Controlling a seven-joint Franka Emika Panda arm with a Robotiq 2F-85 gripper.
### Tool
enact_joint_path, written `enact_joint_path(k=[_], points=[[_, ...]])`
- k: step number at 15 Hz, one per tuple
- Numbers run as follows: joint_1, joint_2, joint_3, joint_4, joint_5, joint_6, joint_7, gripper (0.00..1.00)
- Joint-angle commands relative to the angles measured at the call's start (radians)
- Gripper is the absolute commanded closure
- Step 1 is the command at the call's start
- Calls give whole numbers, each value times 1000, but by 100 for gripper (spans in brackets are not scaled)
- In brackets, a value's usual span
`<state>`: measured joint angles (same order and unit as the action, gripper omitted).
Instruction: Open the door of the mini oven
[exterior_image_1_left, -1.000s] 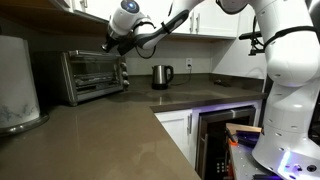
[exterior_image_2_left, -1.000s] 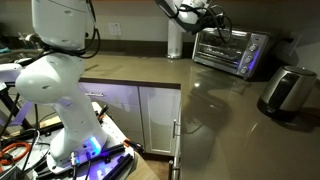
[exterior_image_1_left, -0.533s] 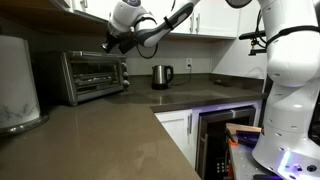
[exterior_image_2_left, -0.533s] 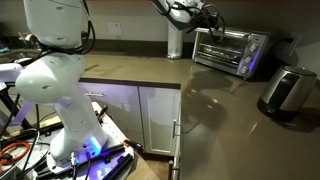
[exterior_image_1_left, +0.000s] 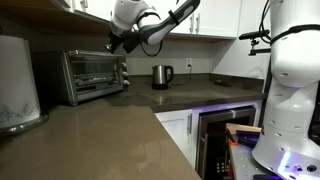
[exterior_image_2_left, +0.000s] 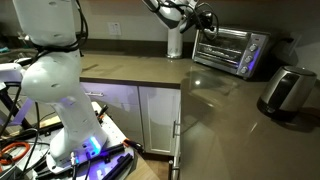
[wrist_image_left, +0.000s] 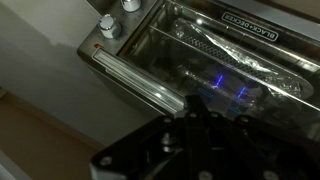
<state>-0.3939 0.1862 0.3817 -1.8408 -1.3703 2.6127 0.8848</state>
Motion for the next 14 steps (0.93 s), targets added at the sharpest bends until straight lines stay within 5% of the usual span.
enact_joint_path(k=[1,14], points=[[0,-41,2,-28,-8,-15,-22,100],[3,87,-48,167,-283,64,170,100]])
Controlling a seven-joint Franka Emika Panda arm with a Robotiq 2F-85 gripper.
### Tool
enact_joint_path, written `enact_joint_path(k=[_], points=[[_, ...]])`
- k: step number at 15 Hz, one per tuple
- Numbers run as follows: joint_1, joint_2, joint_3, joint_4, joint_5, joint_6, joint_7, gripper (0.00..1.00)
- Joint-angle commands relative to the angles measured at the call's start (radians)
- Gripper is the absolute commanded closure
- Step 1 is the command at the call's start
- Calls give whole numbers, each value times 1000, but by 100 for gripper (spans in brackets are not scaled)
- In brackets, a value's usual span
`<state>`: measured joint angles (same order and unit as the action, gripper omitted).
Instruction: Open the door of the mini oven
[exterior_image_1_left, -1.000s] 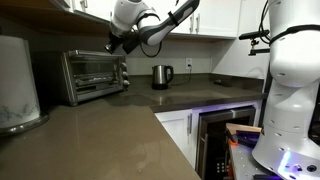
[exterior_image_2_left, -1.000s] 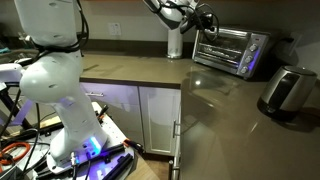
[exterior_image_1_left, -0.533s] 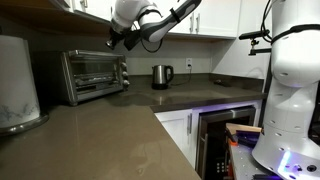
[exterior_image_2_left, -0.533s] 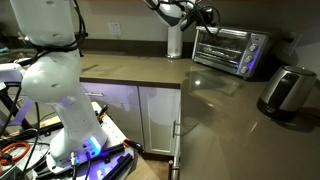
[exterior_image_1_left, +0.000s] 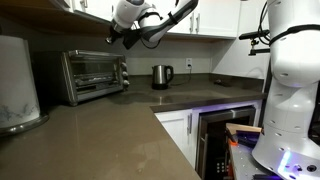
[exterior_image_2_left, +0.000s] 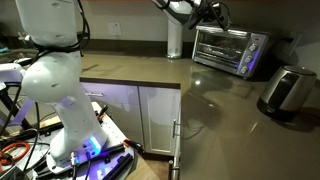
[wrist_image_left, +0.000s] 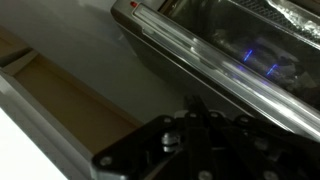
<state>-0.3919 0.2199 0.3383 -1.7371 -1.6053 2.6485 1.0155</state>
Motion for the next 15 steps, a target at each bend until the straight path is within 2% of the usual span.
enact_joint_path(k=[1,9,15], points=[[2,68,-5,78,-49,30,41,100],[8,151,-2,131,-33,36,15,100],[6,146,8,102,19,22,-61,100]])
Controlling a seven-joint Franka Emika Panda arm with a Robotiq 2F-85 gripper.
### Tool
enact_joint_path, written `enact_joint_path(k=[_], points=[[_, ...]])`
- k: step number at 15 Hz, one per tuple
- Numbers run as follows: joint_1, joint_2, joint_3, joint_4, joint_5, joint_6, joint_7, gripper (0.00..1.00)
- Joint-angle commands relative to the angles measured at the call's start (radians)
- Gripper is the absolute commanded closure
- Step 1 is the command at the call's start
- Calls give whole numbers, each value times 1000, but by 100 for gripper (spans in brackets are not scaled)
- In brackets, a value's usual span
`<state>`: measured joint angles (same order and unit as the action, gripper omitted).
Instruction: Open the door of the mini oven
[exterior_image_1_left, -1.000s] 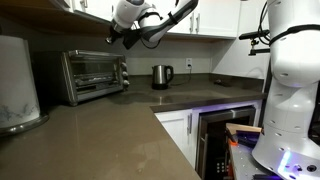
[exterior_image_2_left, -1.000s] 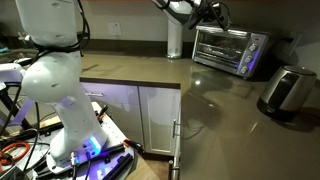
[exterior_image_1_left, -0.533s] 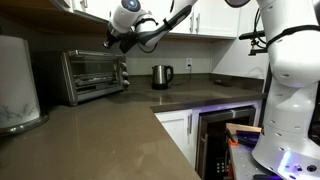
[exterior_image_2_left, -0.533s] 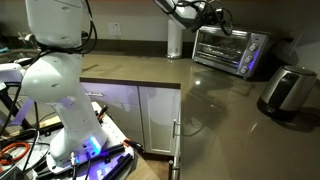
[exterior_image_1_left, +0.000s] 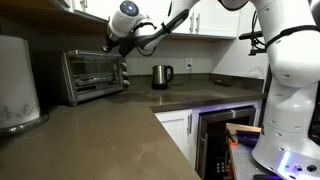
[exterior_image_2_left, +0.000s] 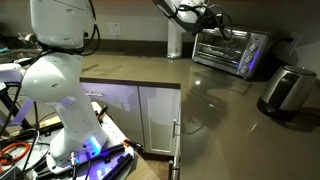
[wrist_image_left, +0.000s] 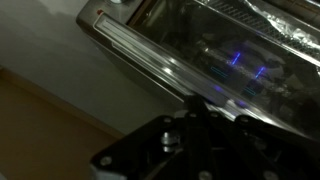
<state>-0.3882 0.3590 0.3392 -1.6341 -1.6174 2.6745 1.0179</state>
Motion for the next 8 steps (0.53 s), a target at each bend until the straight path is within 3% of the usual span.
enact_joint_path(k=[1,8], points=[[2,-2,9,-13,46,-11,-81,100],[-3,-66,38,-97,184,-31,-184,100]])
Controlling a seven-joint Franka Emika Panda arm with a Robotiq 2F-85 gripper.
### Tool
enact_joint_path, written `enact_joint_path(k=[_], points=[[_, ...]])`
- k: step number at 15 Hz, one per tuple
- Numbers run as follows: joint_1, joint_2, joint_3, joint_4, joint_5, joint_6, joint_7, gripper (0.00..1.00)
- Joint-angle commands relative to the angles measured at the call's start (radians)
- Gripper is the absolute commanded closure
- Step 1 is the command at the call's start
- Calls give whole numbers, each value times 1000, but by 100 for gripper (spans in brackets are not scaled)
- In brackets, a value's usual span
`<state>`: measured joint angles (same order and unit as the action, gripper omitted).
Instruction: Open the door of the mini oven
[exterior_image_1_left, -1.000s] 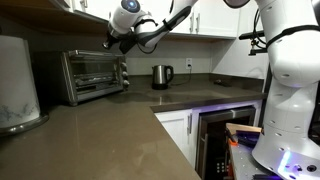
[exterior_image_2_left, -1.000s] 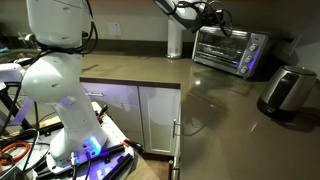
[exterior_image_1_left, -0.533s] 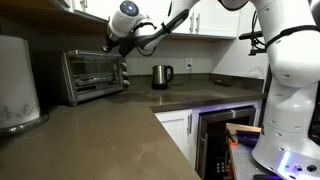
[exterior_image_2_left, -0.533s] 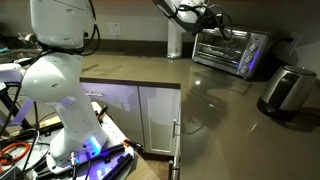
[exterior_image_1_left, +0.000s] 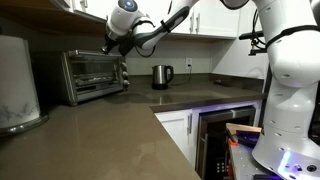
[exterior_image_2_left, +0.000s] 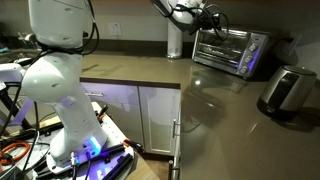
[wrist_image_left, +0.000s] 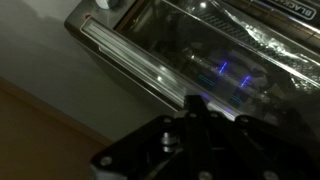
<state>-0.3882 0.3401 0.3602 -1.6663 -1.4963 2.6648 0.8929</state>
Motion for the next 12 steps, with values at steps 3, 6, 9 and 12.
enact_joint_path(k=[3,6,9,12], points=[[-3,-67,35,-103,114,-36,-90,100],[-5,-79,46,-125,142,-44,-110,100],[-2,-83,40,-108,104,-40,-65,100],[-4,-79,29,-61,77,-13,-29,100]])
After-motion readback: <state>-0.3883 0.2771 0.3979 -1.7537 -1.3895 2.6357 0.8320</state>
